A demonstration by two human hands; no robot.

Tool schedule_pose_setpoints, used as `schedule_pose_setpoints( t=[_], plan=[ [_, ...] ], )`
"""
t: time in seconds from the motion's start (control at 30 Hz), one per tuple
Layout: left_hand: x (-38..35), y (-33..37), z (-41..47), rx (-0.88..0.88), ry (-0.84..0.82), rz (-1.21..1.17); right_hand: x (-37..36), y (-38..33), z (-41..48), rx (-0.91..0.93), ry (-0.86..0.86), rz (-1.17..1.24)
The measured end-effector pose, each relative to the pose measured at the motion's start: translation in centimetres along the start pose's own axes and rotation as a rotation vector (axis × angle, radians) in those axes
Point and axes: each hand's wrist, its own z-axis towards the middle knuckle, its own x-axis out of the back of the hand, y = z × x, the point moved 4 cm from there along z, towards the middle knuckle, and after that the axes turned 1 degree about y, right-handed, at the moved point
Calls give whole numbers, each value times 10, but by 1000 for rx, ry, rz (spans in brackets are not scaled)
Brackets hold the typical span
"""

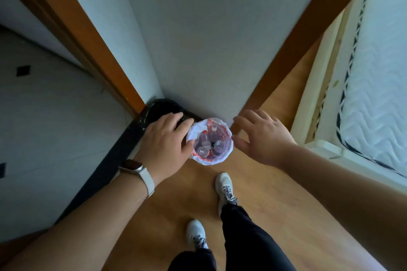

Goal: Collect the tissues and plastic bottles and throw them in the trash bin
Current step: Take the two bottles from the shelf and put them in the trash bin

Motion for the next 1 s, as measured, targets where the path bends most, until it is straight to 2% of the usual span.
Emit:
schedule_pose_setpoints(
  t=[0.27,0.57,0.77,1.0],
  plan=[
    [76,67,-27,-211,27,46,89,-7,-92,-120,81,-71],
    [134,170,-22,-386,140,53,150,39,-205,-238,214,-91],
    [140,282,-19,-535,166,13,170,104,-305,-370,329,-47],
    [116,456,-17,-751,147,13,172,199,-452,-553,407,-50]
  ],
)
